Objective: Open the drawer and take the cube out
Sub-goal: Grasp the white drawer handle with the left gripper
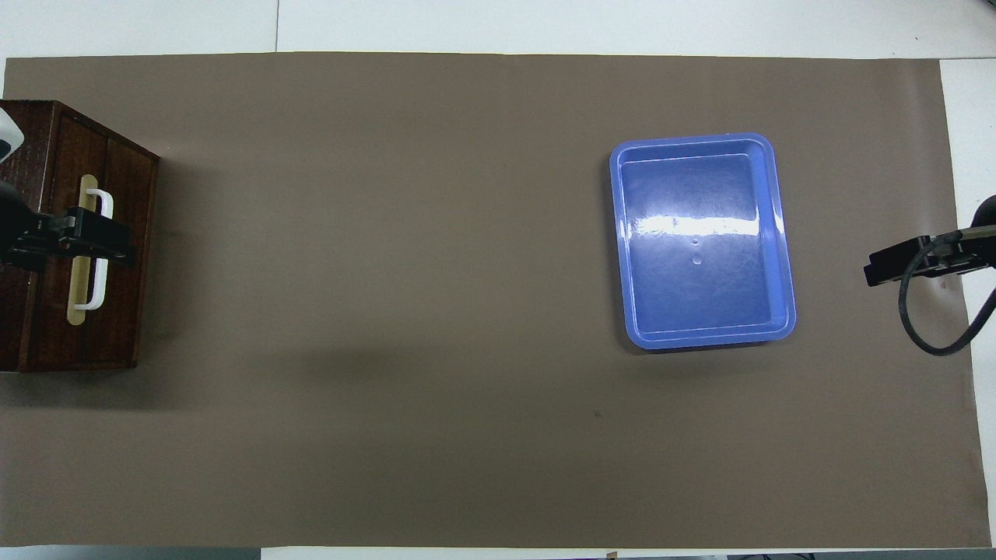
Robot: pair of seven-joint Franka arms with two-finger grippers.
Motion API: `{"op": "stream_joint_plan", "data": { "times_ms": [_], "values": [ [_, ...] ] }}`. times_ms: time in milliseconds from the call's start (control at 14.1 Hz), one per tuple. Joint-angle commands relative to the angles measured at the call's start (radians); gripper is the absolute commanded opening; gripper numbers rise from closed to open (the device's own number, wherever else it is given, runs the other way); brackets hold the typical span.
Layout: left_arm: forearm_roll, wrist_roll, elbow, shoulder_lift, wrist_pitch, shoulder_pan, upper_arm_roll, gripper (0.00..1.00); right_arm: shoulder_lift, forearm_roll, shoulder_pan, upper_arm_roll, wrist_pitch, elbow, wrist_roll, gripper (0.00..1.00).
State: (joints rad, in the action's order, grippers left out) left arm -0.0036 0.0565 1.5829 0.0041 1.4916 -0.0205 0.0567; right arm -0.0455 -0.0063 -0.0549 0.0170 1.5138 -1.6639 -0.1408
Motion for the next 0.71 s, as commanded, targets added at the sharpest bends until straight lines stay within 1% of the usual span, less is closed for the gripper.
{"op": "stream_joint_plan", "data": {
  "times_ms": [0,355,498,640],
  "values": [
    [-0.010,-0.013,-0.008,0.004,-0.010,-0.016,-0.009,1.00,-0.014,-0.015,-0.014,0.011,0.005,-0.013,-0.014,1.00],
    [-0.004,-0.015,0.022,-0.012,0.038,-0.018,-0.009,1.00,-0.014,-0.014,-0.014,0.011,0.008,-0.013,-0.013,1.00],
    [0.013,-0.012,0.089,-0.032,0.125,-0.021,-0.008,1.00,-0.016,-0.014,-0.016,0.011,0.002,-0.013,-0.017,1.00],
    [0.106,-0.012,0.156,-0.030,0.221,-0.064,-0.002,1.00,-0.016,-0.014,-0.016,0.011,-0.001,-0.013,-0.028,1.00]
  ]
}}
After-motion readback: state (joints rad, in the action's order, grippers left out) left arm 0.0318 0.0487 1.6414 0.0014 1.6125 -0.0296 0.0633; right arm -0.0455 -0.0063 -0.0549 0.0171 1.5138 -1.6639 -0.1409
